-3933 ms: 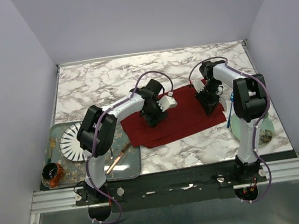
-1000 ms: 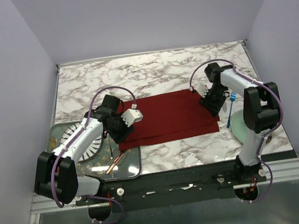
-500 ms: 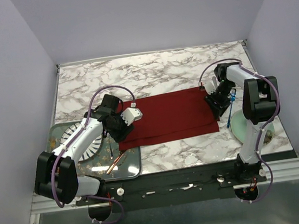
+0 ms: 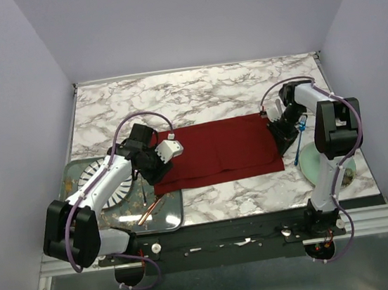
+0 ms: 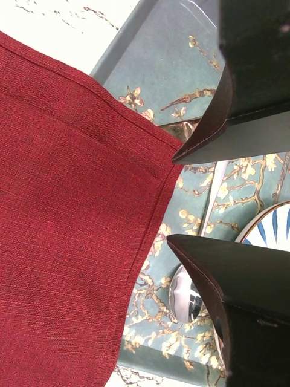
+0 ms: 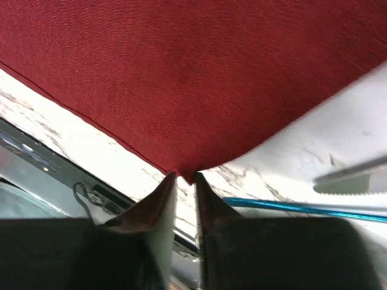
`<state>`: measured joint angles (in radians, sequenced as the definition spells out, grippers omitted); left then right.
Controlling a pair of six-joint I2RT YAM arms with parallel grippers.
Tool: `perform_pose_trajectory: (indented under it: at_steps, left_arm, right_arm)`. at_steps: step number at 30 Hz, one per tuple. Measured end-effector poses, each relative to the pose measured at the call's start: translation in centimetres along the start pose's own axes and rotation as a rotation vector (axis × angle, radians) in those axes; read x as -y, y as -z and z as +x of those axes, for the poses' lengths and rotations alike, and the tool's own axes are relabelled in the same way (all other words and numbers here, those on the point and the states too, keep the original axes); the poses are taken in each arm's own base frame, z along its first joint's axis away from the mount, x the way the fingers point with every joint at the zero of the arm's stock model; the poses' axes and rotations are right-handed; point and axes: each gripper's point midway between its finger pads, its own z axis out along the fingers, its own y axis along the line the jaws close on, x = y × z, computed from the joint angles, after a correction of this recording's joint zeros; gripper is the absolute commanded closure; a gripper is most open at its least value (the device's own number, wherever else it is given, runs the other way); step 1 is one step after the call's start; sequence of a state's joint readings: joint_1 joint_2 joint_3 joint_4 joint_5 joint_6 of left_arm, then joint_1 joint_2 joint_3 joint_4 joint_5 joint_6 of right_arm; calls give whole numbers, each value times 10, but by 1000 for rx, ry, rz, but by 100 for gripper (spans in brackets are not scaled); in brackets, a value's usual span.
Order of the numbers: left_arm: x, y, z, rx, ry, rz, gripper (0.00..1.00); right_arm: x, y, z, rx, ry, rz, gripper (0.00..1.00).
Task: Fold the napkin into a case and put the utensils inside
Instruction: Smooth out the rectangle-folded napkin at the center of the board.
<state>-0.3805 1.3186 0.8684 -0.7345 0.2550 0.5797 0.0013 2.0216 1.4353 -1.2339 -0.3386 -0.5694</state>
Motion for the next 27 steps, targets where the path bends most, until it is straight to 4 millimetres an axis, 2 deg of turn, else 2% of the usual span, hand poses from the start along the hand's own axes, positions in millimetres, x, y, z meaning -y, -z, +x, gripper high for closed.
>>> perform_pose_trajectory:
  at_steps: [1,9,19,27]
  left_arm:
    - [0,0,1,3,-7,-2,41]
    - [7,-6,16,-17,-77,15,44]
    - [-1,-15,14,-12,-168,13,44]
    - [3,-29,13,-30,-209,45,44]
  right_arm:
    - [1,1,0,4,-8,1,99]
    - [1,4,2,5,-46,-7,99]
    - [-1,12,-2,30,-58,6,99]
    - [-1,14,-4,37,-61,9,99]
